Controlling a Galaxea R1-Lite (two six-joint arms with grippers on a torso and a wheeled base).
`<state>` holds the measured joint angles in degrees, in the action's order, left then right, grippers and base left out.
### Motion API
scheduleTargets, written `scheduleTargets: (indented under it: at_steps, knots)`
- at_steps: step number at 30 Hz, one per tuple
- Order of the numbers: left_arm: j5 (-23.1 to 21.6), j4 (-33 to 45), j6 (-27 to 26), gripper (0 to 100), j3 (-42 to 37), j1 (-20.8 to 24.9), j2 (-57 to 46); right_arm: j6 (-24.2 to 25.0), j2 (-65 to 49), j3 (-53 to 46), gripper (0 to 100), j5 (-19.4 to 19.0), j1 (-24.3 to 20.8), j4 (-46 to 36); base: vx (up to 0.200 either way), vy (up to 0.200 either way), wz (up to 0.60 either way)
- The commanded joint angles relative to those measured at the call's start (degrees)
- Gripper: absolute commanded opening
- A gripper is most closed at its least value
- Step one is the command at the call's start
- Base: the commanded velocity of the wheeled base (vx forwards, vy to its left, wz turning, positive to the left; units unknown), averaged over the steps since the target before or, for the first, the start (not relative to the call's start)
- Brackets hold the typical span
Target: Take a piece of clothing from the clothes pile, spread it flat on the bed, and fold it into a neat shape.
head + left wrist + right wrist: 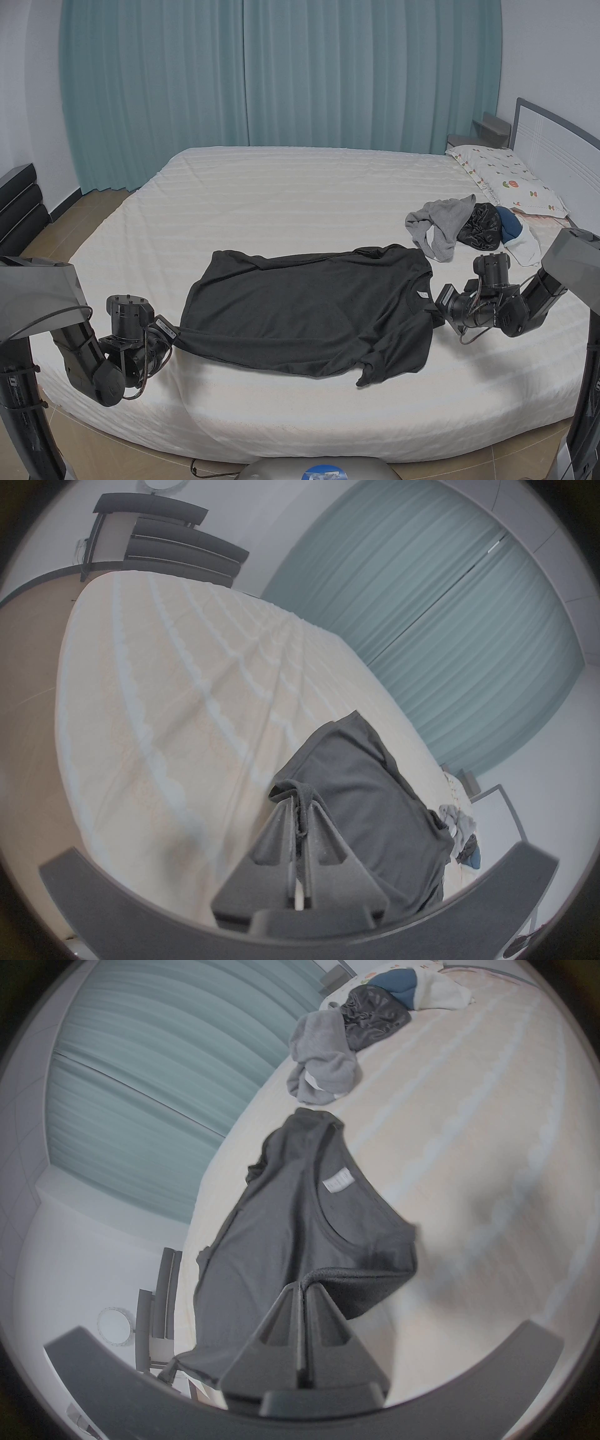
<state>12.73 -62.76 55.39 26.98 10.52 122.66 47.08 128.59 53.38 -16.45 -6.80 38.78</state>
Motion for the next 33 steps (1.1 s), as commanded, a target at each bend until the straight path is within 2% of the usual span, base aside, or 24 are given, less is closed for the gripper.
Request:
scheduleTargets:
  at_steps: [1,6,15,16,24,28,31,33]
  knots:
    - [1.8,-5.4,0.7,0,0.6,-0.2,3.6,0.8,3.2,9.8,0,0.0,0.6,-3.9,0.0,0.0,0.0]
    - [3.2,-9.1,1.6,0,1.7,-0.1,6.2,0.7,6.5,16.8,0,1.0,0.7,-6.8,0.0,0.0,0.0]
    - [3.1,-9.5,1.8,0,1.8,-0.2,7.4,0.5,12.8,24.4,0,3.9,0.4,-7.6,0.0,0.0,0.0]
    - [3.1,-9.5,1.8,0,1.8,-0.2,7.4,0.5,13.4,24.7,100,3.9,0.3,-7.6,0.0,0.0,0.0]
    - [3.0,-9.5,1.8,0,1.8,-0.2,7.9,-0.1,14.1,24.4,100,3.6,0.3,-6.5,0.0,0.0,0.0]
    - [3.0,-9.5,1.8,0,1.8,-0.3,7.9,-1.0,10.5,22.0,100,3.3,1.5,-5.6,0.0,0.0,0.0]
    - [3.0,-9.5,1.8,0,1.7,-0.3,7.8,-2.2,7.3,19.0,100,2.3,2.1,-6.0,0.0,0.0,0.0]
    - [3.0,-9.5,1.8,0,1.5,-0.3,7.5,-4.4,4.0,13.0,100,-0.1,2.4,-5.6,0.0,0.0,0.0]
